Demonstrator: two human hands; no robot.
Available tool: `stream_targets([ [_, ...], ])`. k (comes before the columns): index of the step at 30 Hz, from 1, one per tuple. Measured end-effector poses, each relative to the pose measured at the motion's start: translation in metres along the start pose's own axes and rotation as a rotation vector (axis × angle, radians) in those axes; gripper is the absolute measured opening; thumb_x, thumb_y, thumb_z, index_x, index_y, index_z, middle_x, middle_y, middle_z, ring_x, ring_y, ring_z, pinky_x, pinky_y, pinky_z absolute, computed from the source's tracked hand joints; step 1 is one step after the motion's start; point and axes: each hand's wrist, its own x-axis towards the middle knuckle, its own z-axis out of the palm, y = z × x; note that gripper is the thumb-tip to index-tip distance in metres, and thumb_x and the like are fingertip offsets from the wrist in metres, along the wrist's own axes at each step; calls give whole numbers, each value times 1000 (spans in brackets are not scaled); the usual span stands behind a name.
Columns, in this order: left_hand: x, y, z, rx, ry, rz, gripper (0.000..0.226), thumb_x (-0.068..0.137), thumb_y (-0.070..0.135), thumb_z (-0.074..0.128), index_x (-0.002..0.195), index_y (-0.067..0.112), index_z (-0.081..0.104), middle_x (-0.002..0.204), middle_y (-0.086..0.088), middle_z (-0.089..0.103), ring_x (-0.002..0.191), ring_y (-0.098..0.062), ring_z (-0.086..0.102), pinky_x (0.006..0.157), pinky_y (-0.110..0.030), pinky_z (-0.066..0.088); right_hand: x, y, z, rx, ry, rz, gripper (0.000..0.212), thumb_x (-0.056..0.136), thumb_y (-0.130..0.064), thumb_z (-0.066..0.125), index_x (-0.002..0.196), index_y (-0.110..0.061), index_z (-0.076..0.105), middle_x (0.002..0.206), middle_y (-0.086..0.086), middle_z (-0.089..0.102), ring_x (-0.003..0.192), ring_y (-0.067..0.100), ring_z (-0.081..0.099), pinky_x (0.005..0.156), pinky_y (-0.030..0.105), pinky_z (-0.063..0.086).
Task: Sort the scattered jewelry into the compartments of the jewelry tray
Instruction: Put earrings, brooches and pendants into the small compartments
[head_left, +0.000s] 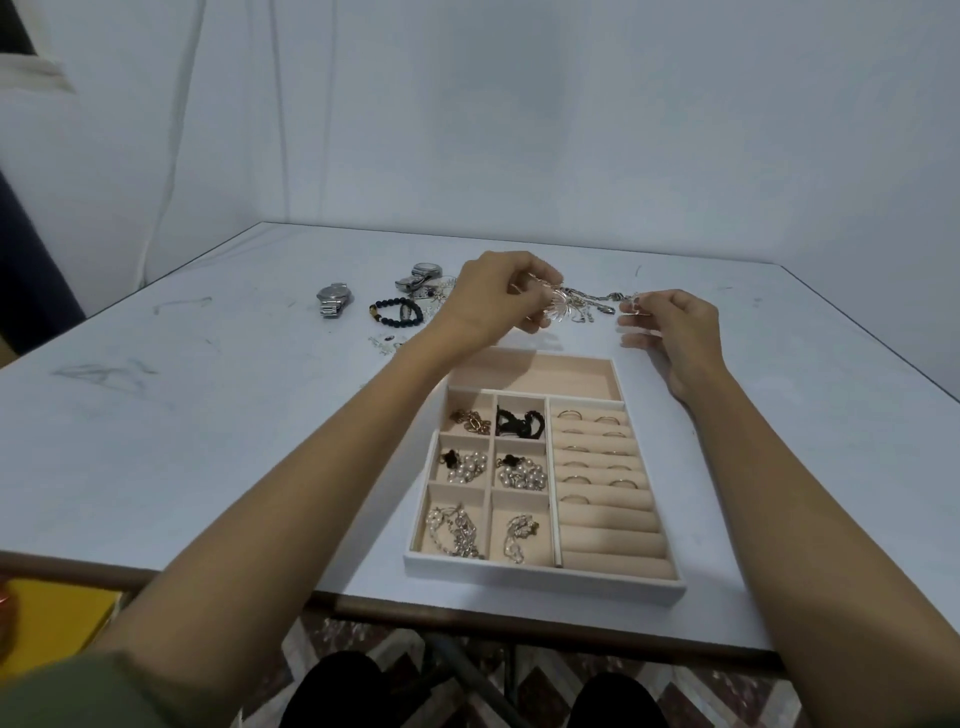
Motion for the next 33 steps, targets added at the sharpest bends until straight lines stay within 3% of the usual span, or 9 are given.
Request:
stream_targets([
  [5,-50,3,-16,-294,-50,-57,25,94,-1,53,116,-1,62,85,-12,64,68,-13,68,71,-21,56,-3,-2,2,16,5,2,11,87,-4,56,77,-3,59,83,16,70,65,28,67,61,38,59],
  [9,-69,4,-30,-395,12,-101,22,92,-4,51,106,-2,68,84,-11,69,70,-18,69,72,-25,58,-11,-17,9,71,-51,-32,13,86,-2,60,74,-5,60,78,12,70,62,20,66,60,28,56],
  [14,-76,6,-42,-364,119,-102,17,89,-3,54,90,6,69,75,1,72,72,-18,69,69,-27,58,-24,-45,27,-23,-333,-90,8,81,1,69,81,-3,62,77,11,69,65,19,66,64,25,56],
  [20,-80,7,-47,-315,178,-54,12,87,3,62,84,11,69,76,4,71,75,-12,66,71,-24,54,-54,-77,50,-215,-697,-114,31,75,-7,74,104,-6,66,81,11,73,75,24,70,70,29,57],
  [27,-80,7,-49,-308,218,-44,6,85,7,67,81,12,68,75,3,68,77,-13,64,73,-26,52,-89,-97,58,-437,-1014,-158,15,76,-7,72,91,-4,71,84,10,74,80,25,68,70,34,54],
  [29,-80,7,-49,-299,216,-43,8,84,7,68,80,13,68,73,4,68,76,-12,63,73,-27,52,-98,-101,59,-511,-1112,-157,15,76,-7,73,90,-3,72,84,2,73,81,23,64,67,39,49],
  [31,-79,7,-48,-295,216,-47,8,84,7,68,80,13,68,73,5,68,76,-12,63,73,-27,52,-107,-102,61,-581,-1197,-141,15,75,-7,75,90,-4,73,82,-8,72,79,21,60,71,35,49],
  [33,-79,7,-47,-293,218,-51,7,84,7,67,81,13,67,74,5,68,76,-13,63,73,-27,52,-113,-101,63,-631,-1276,-107,16,75,-7,75,91,-4,74,80,-7,72,75,18,60,72,38,50],
])
